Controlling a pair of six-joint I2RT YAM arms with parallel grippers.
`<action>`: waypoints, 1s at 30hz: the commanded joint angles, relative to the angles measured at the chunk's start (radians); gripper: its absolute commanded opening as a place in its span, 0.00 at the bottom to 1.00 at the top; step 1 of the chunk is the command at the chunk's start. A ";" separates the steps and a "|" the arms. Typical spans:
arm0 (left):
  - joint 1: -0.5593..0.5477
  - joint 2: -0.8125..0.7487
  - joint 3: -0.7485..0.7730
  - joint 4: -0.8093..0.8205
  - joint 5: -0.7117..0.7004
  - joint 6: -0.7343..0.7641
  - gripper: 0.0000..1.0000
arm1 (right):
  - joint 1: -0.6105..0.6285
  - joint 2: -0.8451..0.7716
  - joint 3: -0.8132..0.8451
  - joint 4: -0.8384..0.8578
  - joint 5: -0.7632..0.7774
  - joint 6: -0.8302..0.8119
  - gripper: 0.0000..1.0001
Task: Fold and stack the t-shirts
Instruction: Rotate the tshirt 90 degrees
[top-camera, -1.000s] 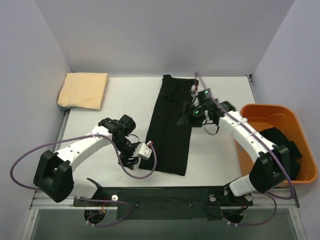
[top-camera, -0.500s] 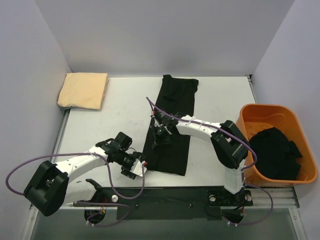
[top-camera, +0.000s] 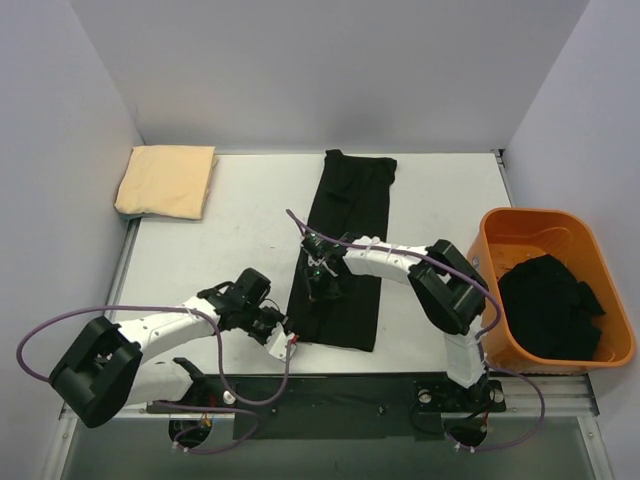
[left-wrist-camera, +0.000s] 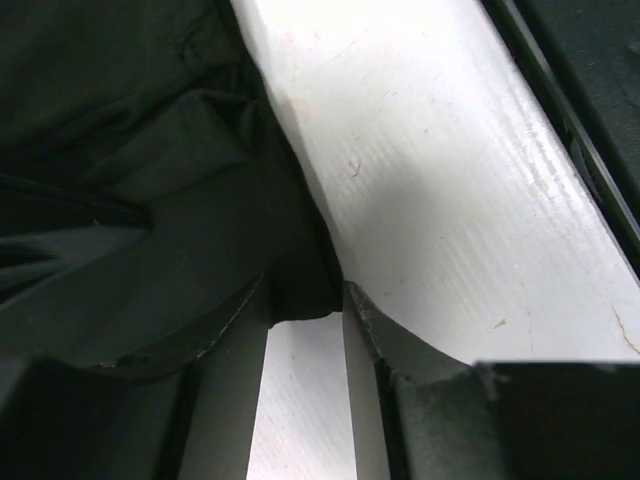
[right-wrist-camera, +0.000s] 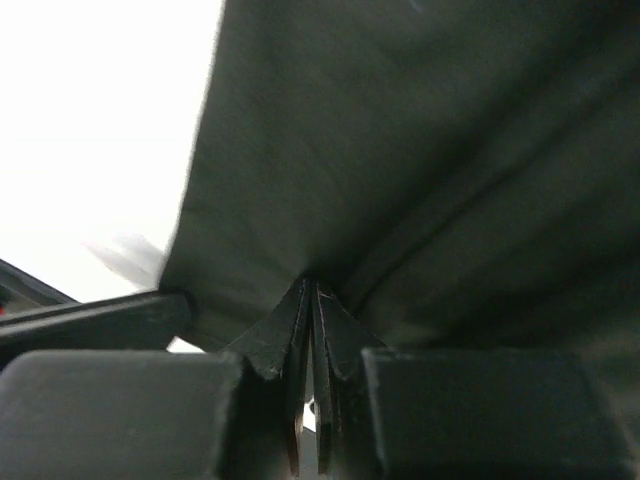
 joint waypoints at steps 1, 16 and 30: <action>-0.060 0.017 -0.007 -0.039 -0.020 0.052 0.44 | -0.019 -0.153 -0.083 -0.140 0.095 -0.025 0.00; -0.121 0.027 -0.048 0.056 -0.097 0.020 0.38 | -0.075 -0.408 -0.192 -0.192 0.071 -0.059 0.00; -0.218 -0.009 -0.016 -0.049 -0.100 -0.045 0.00 | 0.017 -0.185 -0.302 0.078 -0.119 -0.033 0.00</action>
